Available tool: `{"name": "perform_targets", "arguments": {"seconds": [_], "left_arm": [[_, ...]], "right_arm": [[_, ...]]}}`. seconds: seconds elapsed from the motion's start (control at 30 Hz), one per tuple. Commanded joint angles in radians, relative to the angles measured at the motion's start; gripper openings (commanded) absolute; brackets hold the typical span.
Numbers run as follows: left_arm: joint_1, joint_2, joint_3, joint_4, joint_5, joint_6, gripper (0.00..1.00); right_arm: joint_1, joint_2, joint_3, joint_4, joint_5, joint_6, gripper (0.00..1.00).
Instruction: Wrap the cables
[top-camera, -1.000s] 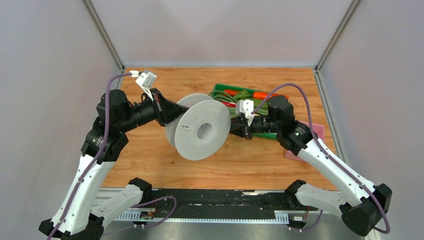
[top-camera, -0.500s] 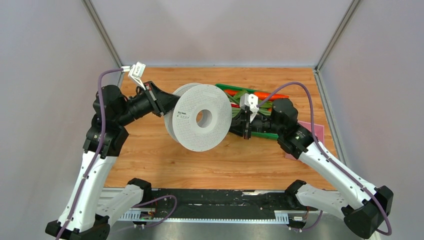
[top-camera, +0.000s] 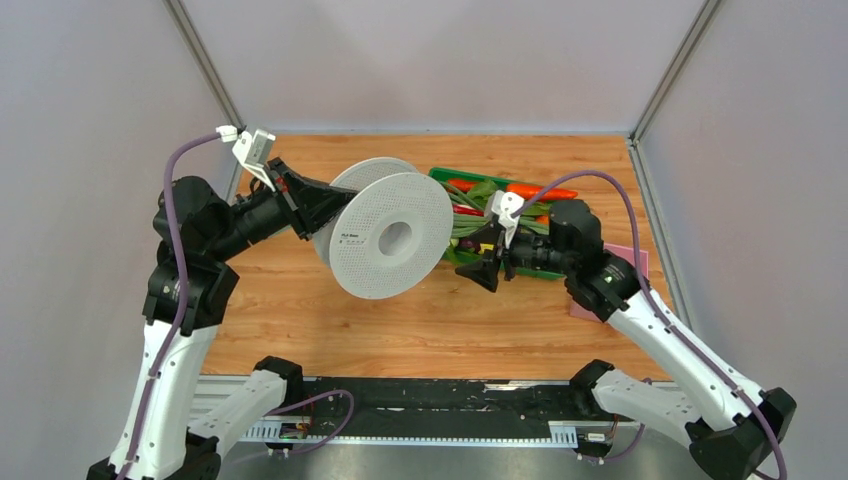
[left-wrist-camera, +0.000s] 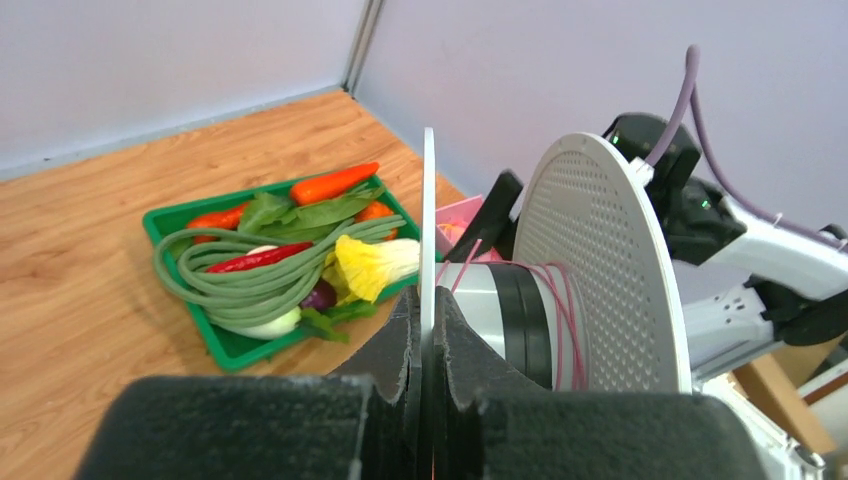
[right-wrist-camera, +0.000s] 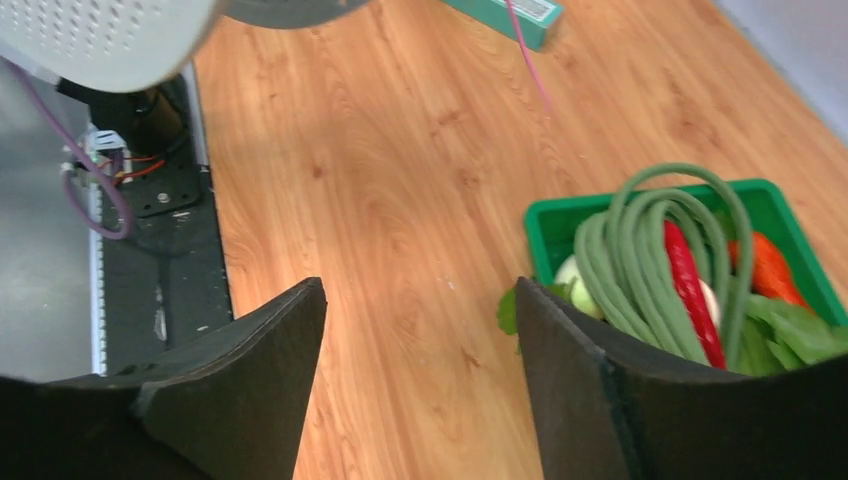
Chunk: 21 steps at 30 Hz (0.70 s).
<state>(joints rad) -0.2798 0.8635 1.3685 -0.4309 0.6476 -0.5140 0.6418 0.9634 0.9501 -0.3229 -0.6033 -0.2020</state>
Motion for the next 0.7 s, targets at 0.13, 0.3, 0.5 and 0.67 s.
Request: {"name": "perform_targets", "arguments": {"seconds": [0.13,0.3,0.5,0.67], "left_arm": [[0.004,-0.014,0.027,0.004,0.053,0.069,0.00],[0.010,0.025,0.044,0.035,0.138,-0.003,0.00],[0.013,0.048,0.044,0.098,0.239,-0.069,0.00],[0.011,0.052,0.043,0.118,0.290,-0.112,0.00]], "right_arm": [[-0.071,-0.130,0.045,-0.171,0.100,-0.102,0.88],[-0.071,-0.186,0.059,-0.228,0.108,-0.171,1.00],[-0.071,-0.216,0.061,-0.124,0.018,-0.256,0.95],[-0.070,-0.207,0.038,-0.007,-0.045,-0.301,0.87]]}}
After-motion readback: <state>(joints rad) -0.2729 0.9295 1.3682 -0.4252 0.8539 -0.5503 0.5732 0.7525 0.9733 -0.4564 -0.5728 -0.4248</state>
